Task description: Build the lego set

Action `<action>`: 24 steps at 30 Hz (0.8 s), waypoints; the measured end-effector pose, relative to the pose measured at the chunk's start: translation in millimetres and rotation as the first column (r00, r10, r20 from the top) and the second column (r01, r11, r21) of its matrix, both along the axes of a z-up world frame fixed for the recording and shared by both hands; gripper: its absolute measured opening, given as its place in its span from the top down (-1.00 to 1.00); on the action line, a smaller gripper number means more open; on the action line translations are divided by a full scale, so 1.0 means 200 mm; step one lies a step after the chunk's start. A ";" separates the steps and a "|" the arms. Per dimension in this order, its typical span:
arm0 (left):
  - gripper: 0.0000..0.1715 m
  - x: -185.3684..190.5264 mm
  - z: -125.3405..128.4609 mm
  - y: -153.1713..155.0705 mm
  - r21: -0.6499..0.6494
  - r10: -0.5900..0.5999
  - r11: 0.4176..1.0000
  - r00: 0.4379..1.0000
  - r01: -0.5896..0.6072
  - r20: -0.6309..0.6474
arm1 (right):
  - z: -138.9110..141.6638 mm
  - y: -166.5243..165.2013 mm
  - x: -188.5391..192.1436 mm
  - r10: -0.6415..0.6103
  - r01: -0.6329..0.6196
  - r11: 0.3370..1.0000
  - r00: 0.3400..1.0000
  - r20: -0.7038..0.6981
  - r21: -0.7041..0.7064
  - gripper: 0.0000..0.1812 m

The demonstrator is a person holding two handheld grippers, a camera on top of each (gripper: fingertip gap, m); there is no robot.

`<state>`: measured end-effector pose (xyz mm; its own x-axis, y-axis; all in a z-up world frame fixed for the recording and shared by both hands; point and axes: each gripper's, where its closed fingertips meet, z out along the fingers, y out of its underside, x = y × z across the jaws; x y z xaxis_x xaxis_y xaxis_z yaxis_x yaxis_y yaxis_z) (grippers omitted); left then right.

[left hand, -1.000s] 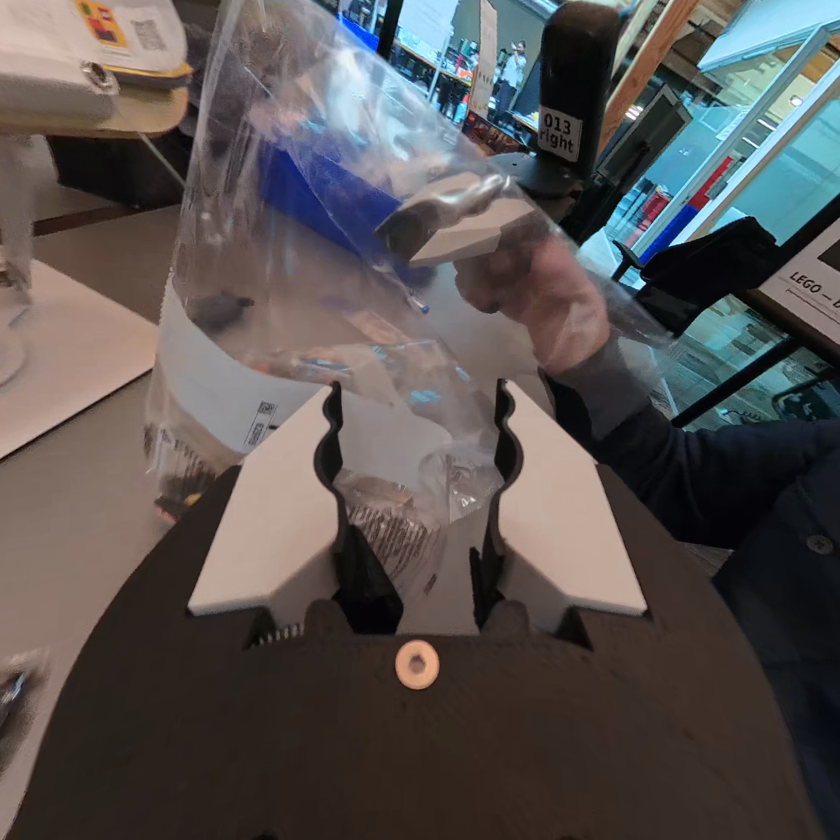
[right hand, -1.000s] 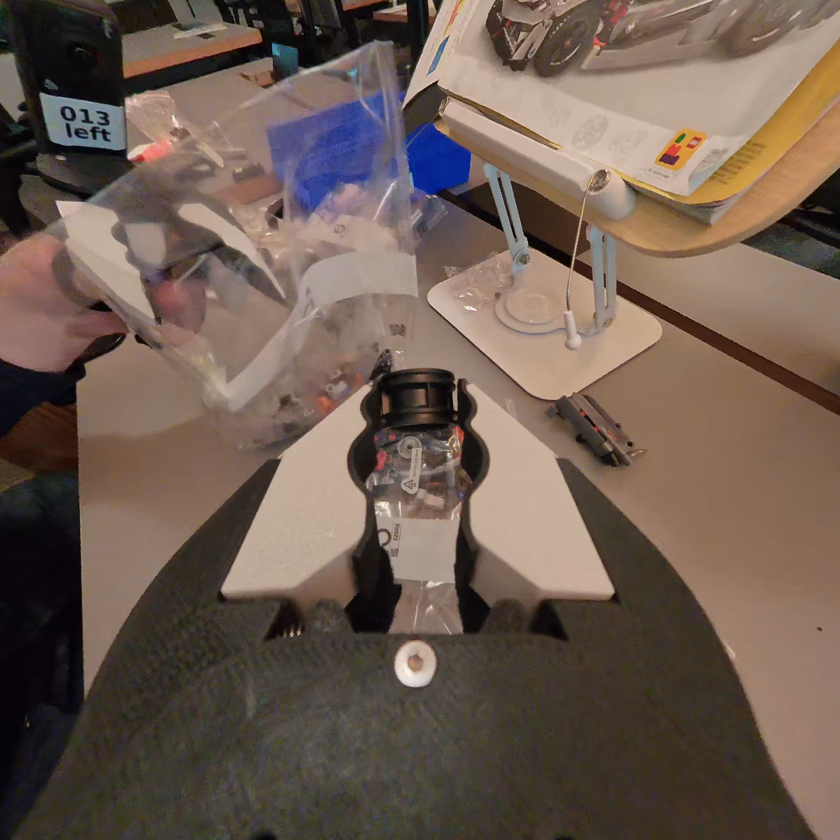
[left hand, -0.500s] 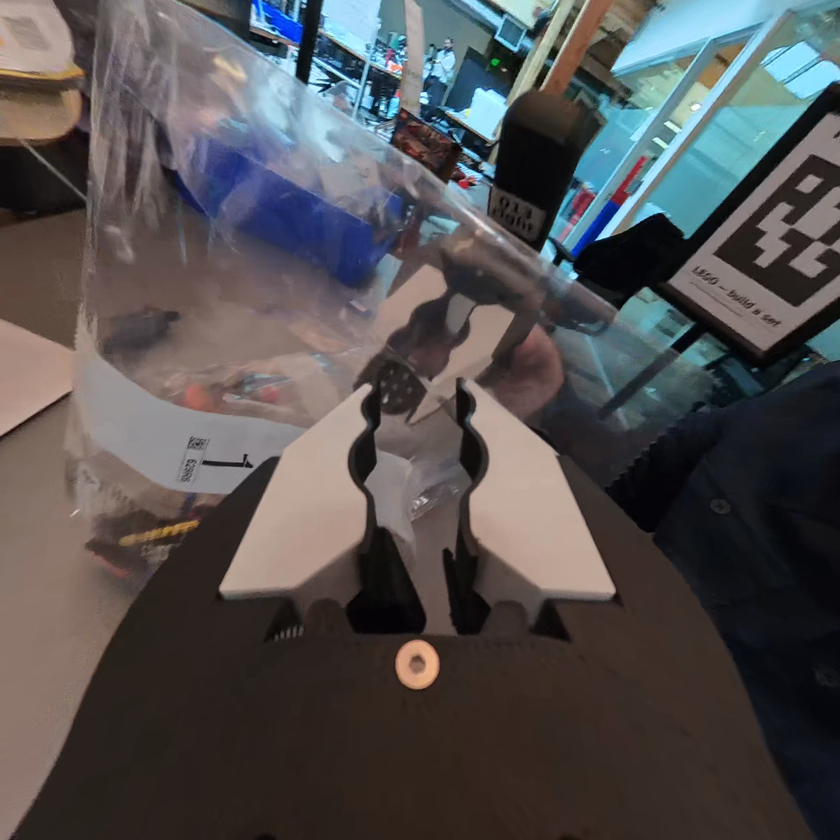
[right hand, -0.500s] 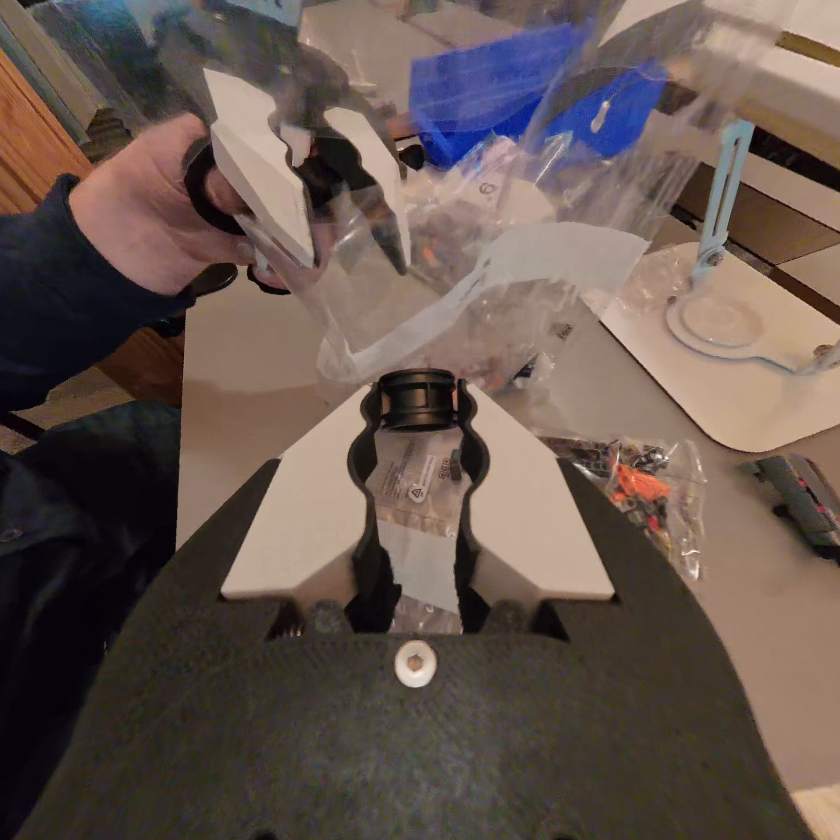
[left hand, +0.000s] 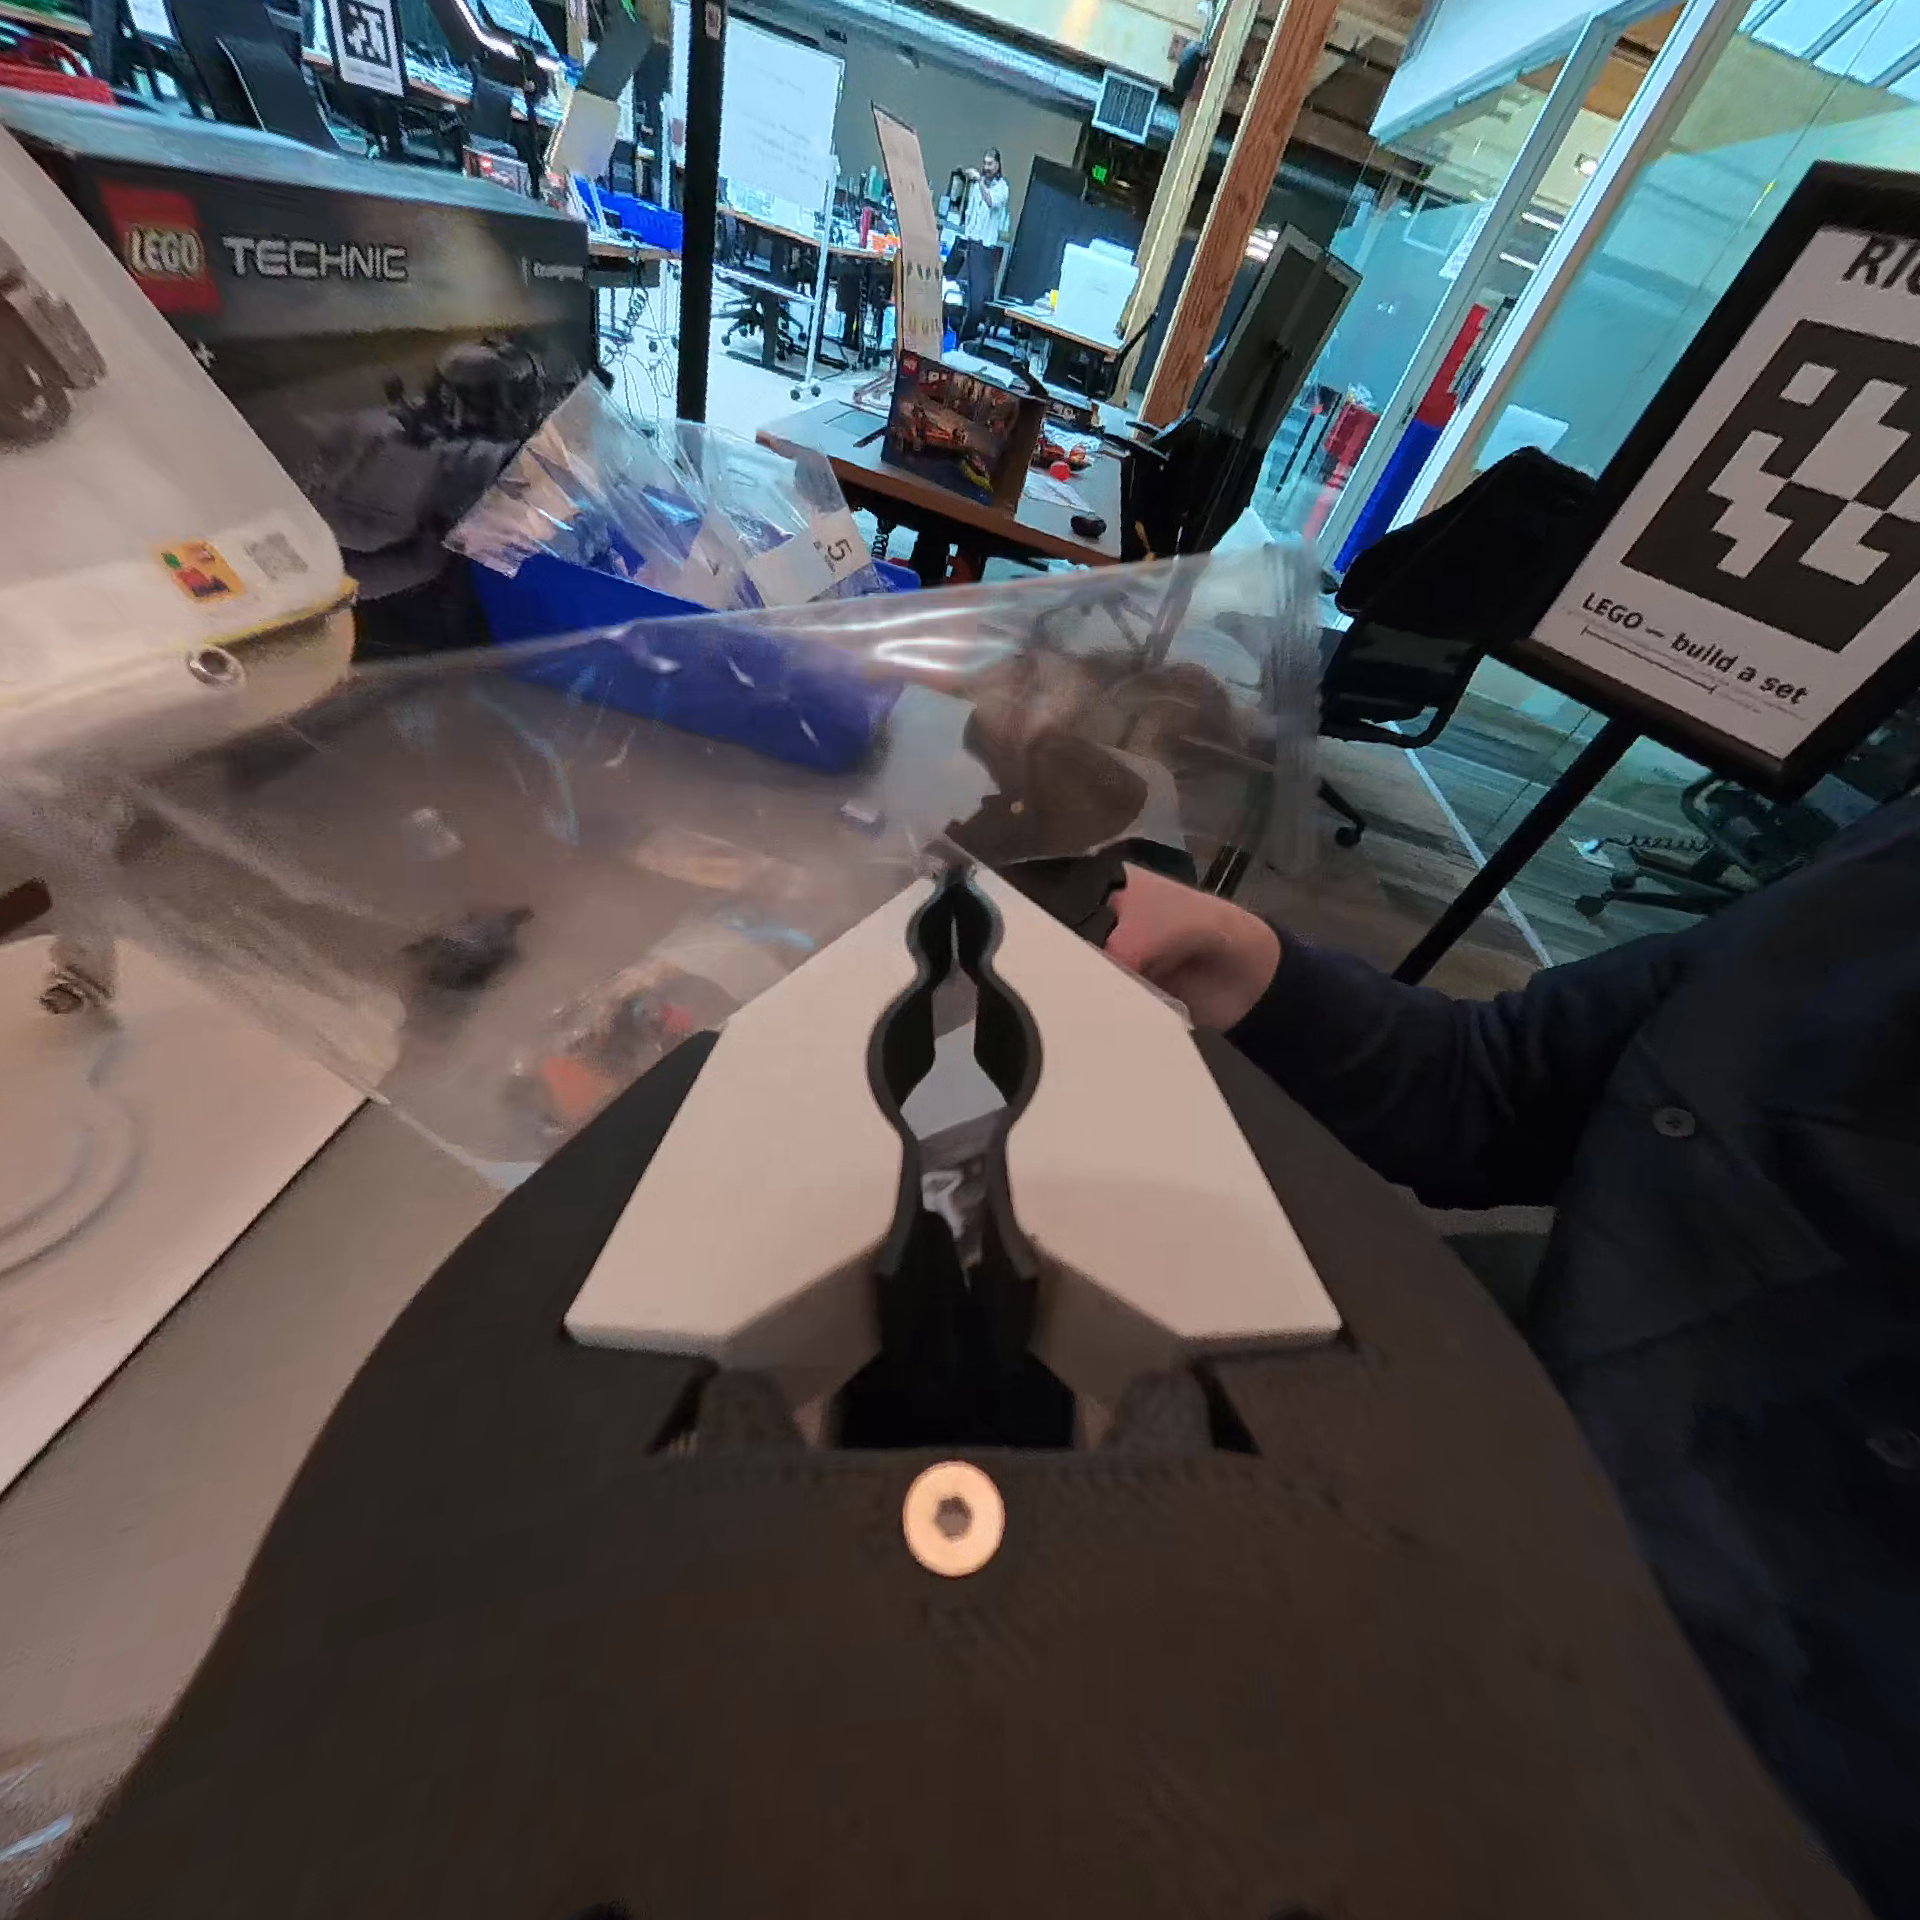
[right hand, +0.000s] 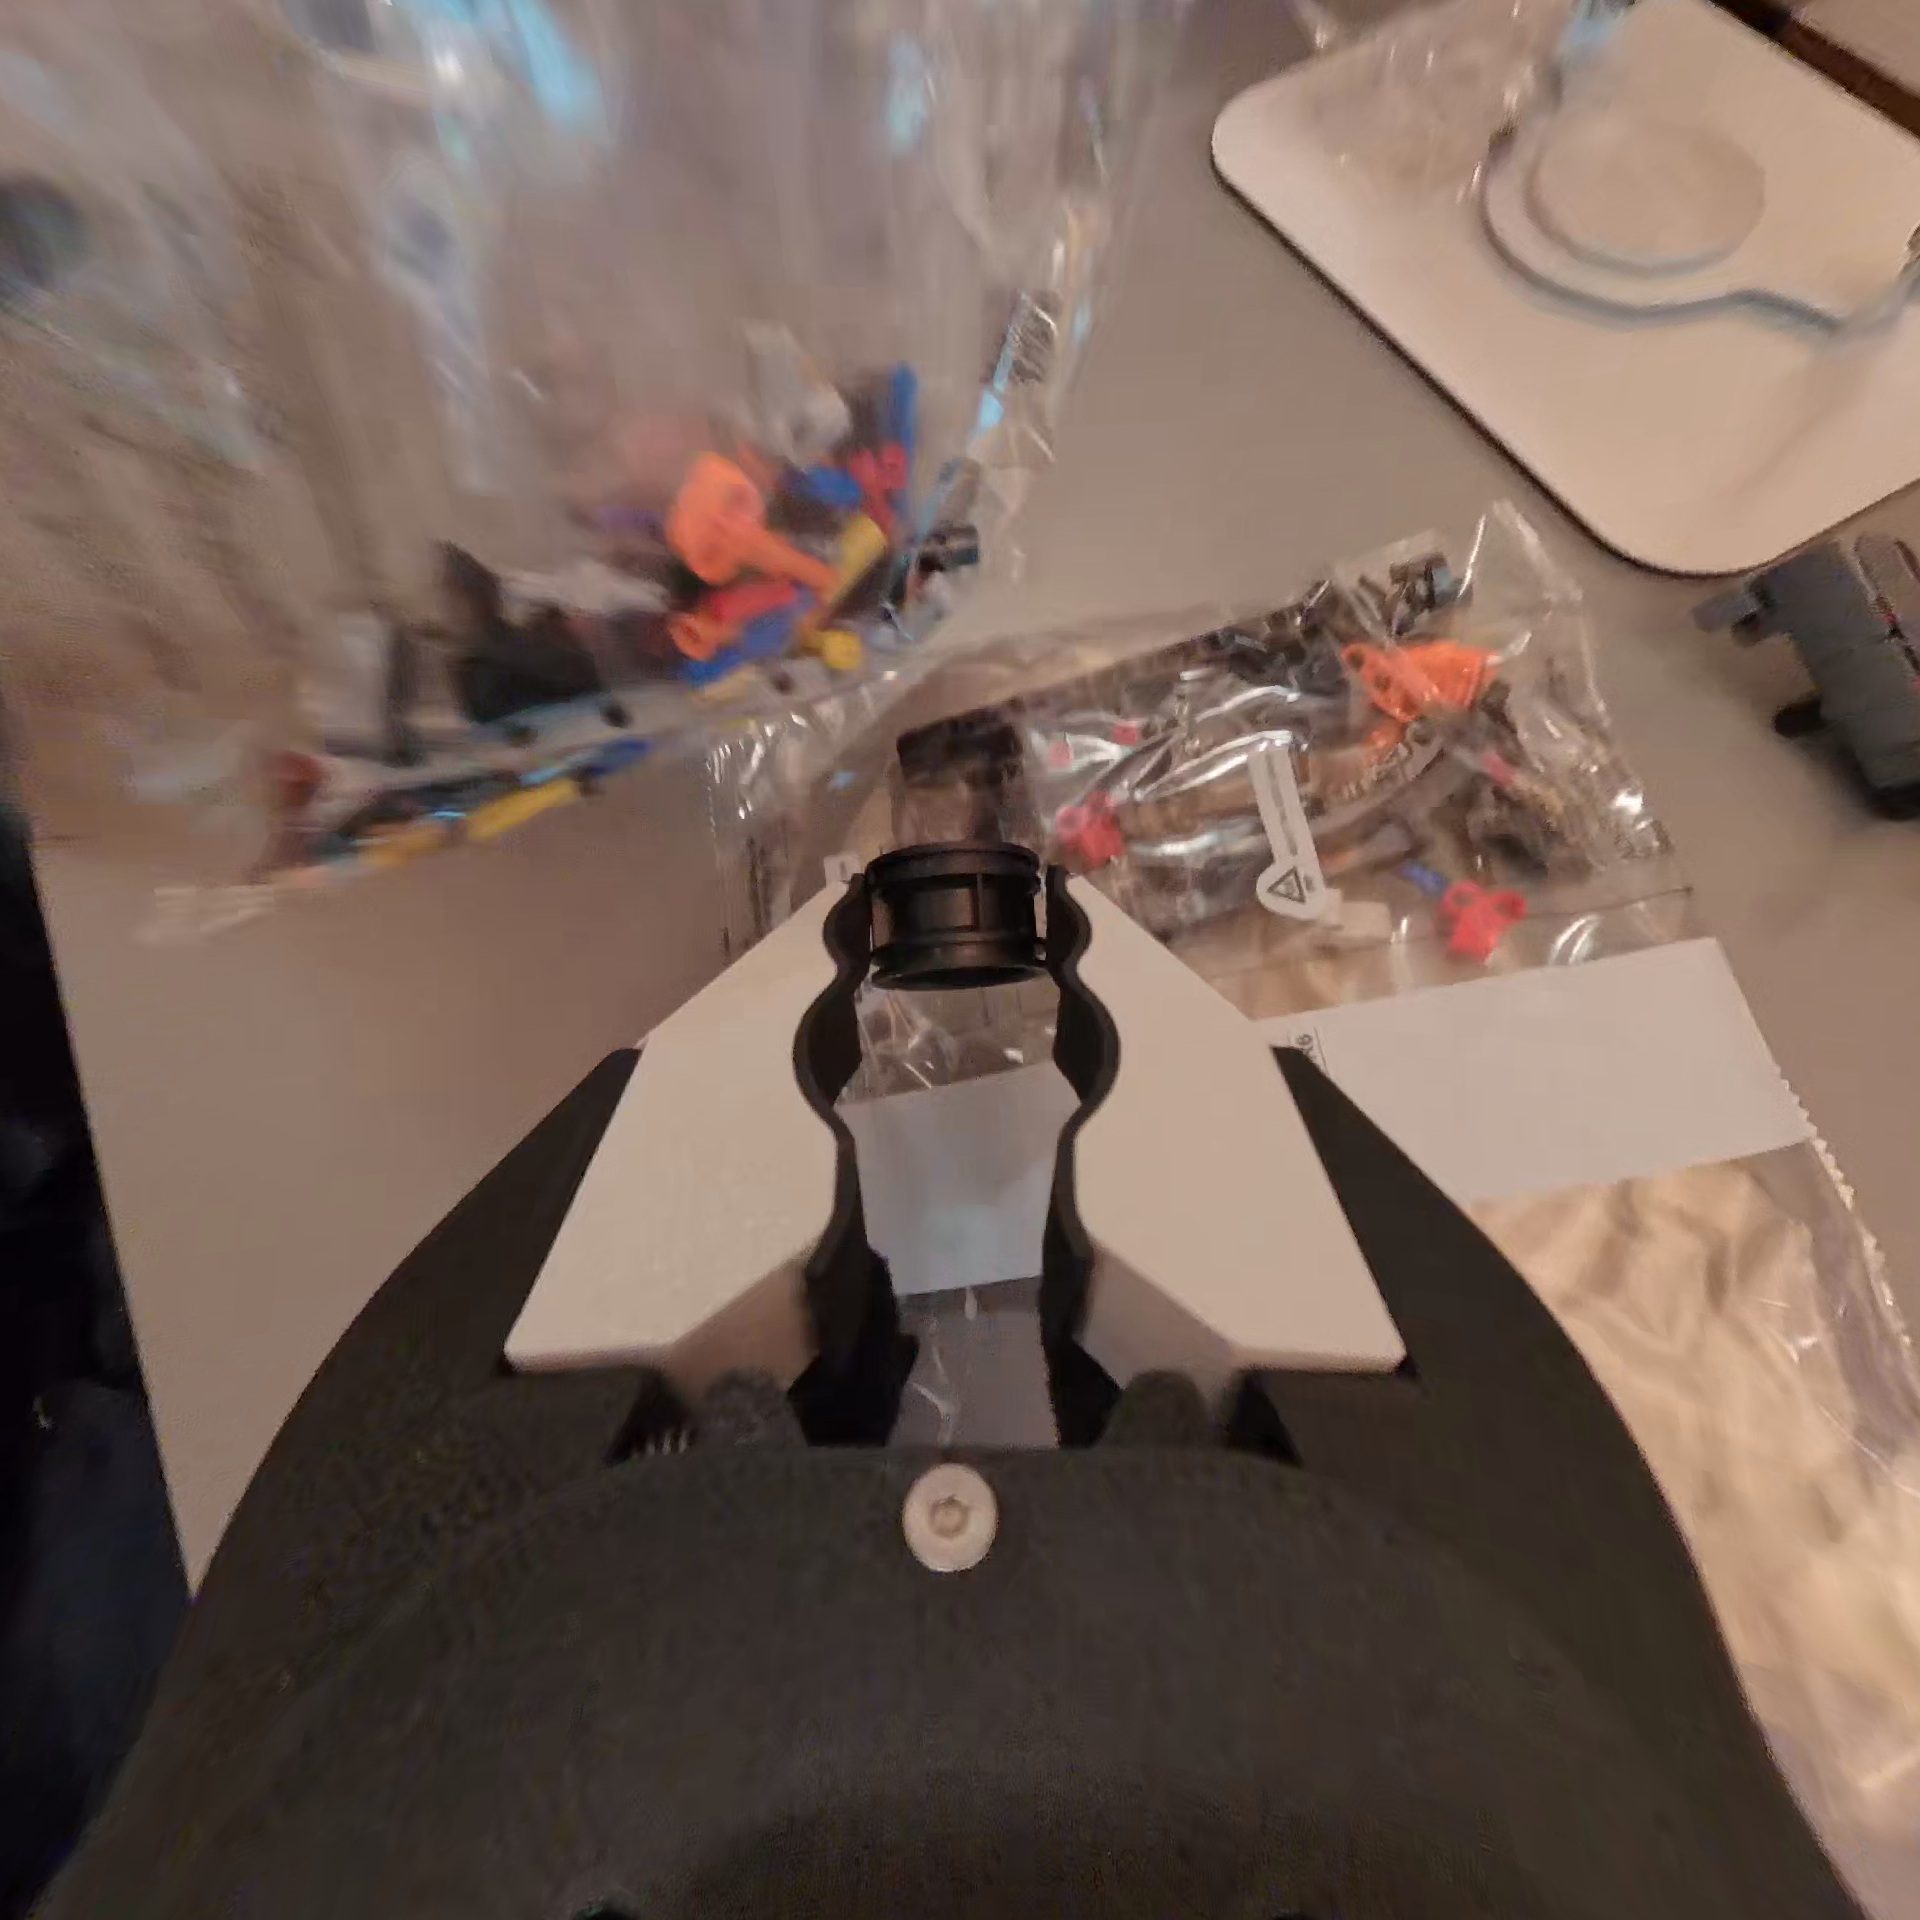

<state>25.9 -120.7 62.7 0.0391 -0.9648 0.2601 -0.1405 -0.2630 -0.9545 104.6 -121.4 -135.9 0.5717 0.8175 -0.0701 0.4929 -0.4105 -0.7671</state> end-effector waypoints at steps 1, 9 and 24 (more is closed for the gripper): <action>1.00 -0.03 0.02 0.00 0.016 0.007 1.000 1.000 -0.007 -0.009 | -0.03 -0.01 -0.01 0.012 -0.012 1.000 1.000 0.021 0.000 0.65; 1.00 -0.18 0.13 -0.01 0.071 0.077 0.994 0.997 -0.078 0.013 | -0.13 -0.29 -0.19 0.321 -0.316 0.947 0.939 0.121 -0.058 0.65; 1.00 -0.27 0.12 -0.05 0.071 0.095 0.993 0.995 -0.097 0.034 | -0.13 -0.34 -0.31 0.357 -0.342 0.934 0.902 0.241 -0.105 0.43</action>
<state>-28.0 -131.3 85.8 0.1254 -0.9733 0.1924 -0.0888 -0.2041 -0.9749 42.5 -190.4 -162.4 0.2548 0.9669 -0.0157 0.7868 -0.2167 -0.5779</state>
